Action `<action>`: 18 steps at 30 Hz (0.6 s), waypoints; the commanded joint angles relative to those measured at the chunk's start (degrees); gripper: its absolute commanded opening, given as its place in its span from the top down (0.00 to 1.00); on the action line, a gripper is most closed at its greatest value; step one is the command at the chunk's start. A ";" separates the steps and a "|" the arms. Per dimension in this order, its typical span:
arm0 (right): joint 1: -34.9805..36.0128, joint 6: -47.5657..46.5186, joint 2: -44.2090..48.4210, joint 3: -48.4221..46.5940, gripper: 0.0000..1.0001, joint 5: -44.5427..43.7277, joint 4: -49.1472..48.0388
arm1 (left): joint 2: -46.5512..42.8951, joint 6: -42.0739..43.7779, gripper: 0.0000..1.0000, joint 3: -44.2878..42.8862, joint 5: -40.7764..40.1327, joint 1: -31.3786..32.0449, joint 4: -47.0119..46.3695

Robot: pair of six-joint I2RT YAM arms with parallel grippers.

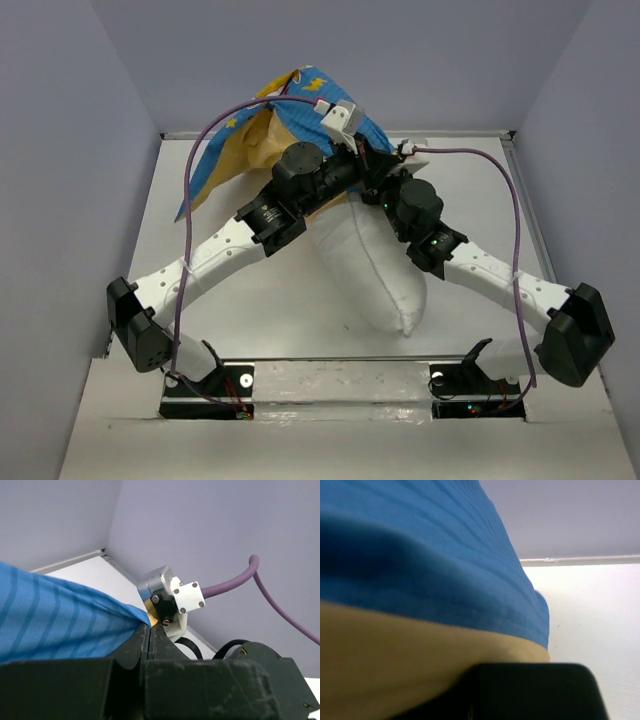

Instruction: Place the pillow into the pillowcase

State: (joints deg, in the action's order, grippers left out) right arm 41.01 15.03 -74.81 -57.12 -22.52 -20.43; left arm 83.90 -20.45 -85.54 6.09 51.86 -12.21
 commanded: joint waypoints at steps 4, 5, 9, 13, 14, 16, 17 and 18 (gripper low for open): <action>0.56 3.26 -5.01 -5.72 1.00 -16.65 -8.14 | -12.94 -5.13 1.00 13.18 4.65 6.94 -1.95; 0.56 3.17 -3.17 -4.41 1.00 -17.55 -8.23 | -14.45 -4.87 1.00 16.34 1.07 6.77 -0.90; 0.56 2.03 7.20 0.24 1.00 -17.56 -10.33 | -19.03 -4.78 1.00 21.45 -3.87 3.87 2.27; 1.69 2.02 14.24 3.15 1.00 -14.58 -10.25 | -17.12 -4.51 1.00 22.61 -3.80 1.50 3.07; 1.70 2.81 14.77 3.33 1.00 -12.57 -10.07 | -16.06 -4.08 1.00 22.35 -3.45 1.32 3.33; 4.15 1.77 14.87 3.33 1.00 -12.28 -10.25 | -13.34 -2.85 1.00 20.68 -5.02 1.41 5.42; 4.16 1.76 14.60 3.25 1.00 -12.28 -10.51 | -12.97 -2.84 1.00 20.59 -5.03 1.41 6.14; 4.16 1.15 13.90 2.81 1.00 -11.32 -10.25 | -12.88 -3.02 1.00 21.28 -5.12 1.41 6.49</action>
State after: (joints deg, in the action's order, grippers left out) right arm 43.90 16.29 -61.34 -51.55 -34.11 -17.87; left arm 68.58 -23.51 -63.99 -0.97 52.77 -9.02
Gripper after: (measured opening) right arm 0.037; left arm 0.015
